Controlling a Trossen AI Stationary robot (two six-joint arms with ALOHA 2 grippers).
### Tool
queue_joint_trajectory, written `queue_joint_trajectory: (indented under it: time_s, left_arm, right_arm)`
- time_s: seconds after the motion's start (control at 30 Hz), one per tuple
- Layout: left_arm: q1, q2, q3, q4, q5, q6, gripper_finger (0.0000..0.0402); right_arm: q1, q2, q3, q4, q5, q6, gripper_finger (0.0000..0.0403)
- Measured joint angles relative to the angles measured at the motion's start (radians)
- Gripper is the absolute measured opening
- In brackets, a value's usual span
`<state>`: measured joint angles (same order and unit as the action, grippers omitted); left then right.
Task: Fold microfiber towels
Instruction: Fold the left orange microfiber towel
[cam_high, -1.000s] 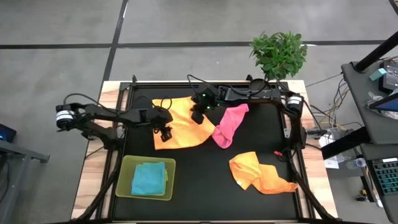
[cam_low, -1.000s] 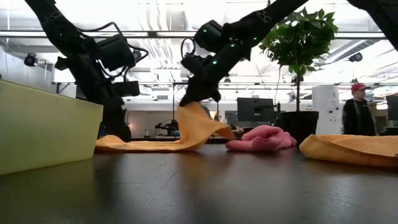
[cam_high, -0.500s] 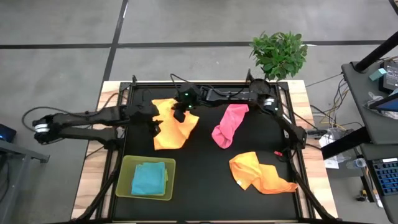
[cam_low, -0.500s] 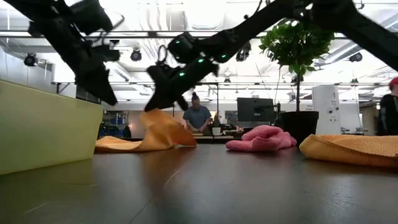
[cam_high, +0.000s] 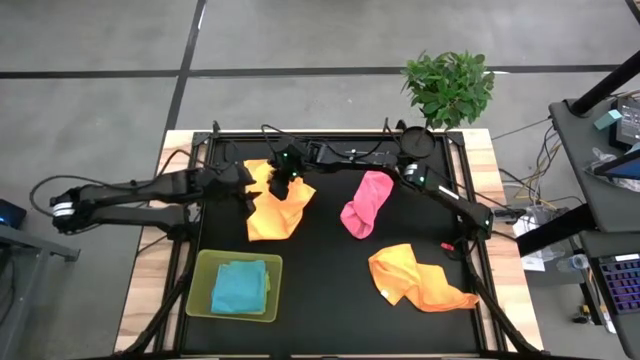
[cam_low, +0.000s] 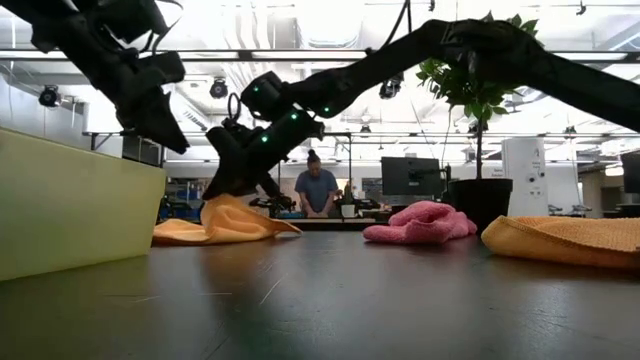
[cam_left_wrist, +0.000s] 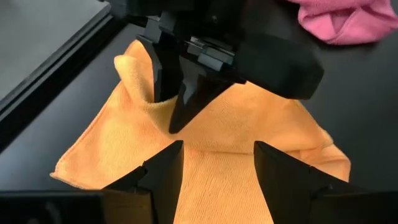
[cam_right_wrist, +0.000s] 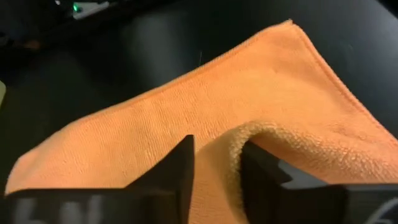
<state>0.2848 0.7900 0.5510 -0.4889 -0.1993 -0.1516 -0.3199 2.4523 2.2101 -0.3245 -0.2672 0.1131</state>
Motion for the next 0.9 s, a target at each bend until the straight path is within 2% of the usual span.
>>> queue_joint_trajectory:
  time_s: [0.2, 0.4, 0.53, 0.7, 0.8, 0.9]
  left_arm:
    - [0.000, 0.084, 0.000, 0.012, 0.000, 0.000, 0.0180]
    - [0.000, 0.180, 0.007, 0.024, 0.000, 0.001, 0.0180]
    - [0.000, 0.234, 0.007, 0.081, 0.011, 0.000, 0.0180]
    - [-0.002, 0.300, 0.007, 0.178, 0.075, 0.000, 0.0180]
    - [-0.023, 0.350, 0.010, 0.254, 0.079, -0.007, 0.0180]
    - [-0.058, 0.413, 0.036, 0.306, 0.085, -0.026, 0.0180]
  right_arm:
    - [-0.001, -0.003, 0.005, -0.011, 0.002, -0.026, 0.0155]
    - [-0.001, -0.007, 0.041, -0.124, 0.002, -0.069, 0.0199]
    - [-0.002, -0.042, 0.043, -0.247, 0.005, -0.147, 0.0210]
    - [-0.008, -0.128, 0.014, -0.457, 0.005, -0.245, 0.0209]
    - [-0.008, -0.180, -0.060, -0.532, 0.006, -0.280, 0.0206]
    - [-0.003, -0.266, -0.199, -0.518, 0.006, -0.291, 0.0205]
